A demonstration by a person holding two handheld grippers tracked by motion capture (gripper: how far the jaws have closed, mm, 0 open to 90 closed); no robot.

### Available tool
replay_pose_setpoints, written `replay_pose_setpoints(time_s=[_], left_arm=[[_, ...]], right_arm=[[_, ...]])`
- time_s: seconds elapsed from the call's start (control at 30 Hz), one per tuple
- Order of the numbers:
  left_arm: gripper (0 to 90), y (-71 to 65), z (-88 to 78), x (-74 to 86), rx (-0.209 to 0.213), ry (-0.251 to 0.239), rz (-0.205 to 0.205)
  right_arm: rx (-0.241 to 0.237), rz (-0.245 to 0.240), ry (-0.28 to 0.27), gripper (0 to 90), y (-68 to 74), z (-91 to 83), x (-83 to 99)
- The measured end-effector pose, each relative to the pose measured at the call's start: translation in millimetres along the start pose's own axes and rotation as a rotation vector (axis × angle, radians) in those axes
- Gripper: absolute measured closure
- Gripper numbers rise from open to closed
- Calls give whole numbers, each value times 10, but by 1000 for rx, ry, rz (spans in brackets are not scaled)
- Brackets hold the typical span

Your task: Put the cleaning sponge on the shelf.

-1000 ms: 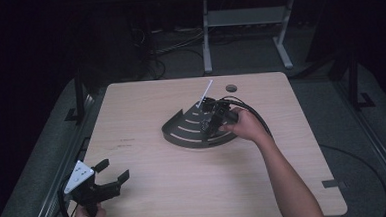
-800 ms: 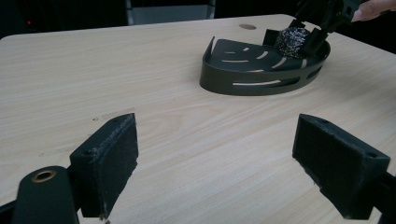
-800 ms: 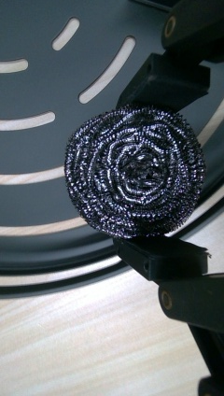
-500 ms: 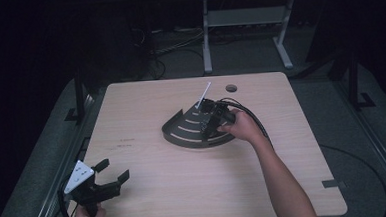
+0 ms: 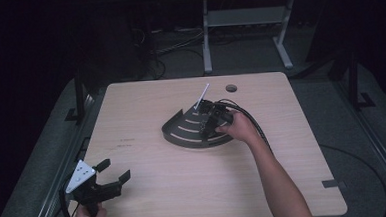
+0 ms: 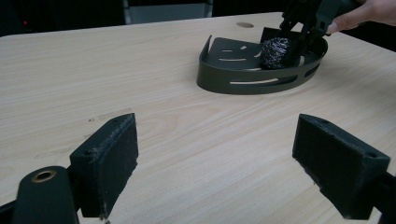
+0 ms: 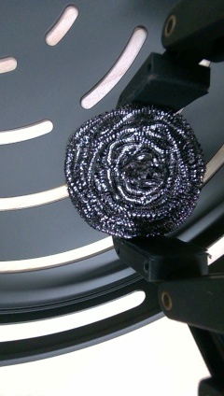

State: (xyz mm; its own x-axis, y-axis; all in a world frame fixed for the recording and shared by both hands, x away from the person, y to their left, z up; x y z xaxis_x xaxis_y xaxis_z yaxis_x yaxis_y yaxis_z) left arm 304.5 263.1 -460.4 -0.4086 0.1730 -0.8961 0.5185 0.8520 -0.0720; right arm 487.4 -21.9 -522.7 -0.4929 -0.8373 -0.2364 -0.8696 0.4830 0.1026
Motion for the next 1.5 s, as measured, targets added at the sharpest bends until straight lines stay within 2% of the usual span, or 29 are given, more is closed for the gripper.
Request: replay_pose_setpoints(time_s=[0.47,0.67,1.07,1.5], left_arm=[[137,3,-4,1,-7,5,10],[137,23,-15,0,-11,-1,1],[137,18,-22,-8,-11,-2,5],[137,17,-8,-2,-9,1,0]], right_arm=[[0,16,8,329,-11,28,-1],[-1,22,16,299,-28,56,20],[6,26,11,272,-28,24,20],[10,32,-23,247,-20,-90,3]])
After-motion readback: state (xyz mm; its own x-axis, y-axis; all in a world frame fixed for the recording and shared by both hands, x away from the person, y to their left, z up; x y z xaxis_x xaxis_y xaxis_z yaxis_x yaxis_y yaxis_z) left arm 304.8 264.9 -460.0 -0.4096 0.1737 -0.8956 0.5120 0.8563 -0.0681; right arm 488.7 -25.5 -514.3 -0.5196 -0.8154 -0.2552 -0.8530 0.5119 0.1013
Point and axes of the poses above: each handheld gripper's, and its own axes: z roughly forward along the jaws, x roughly out of its underside, y roughly to its left, the point moved 10 cm from there along z, roughly forward along the jaws, and after that the axes turned 3 degrees about y, right-handed, at the moved point
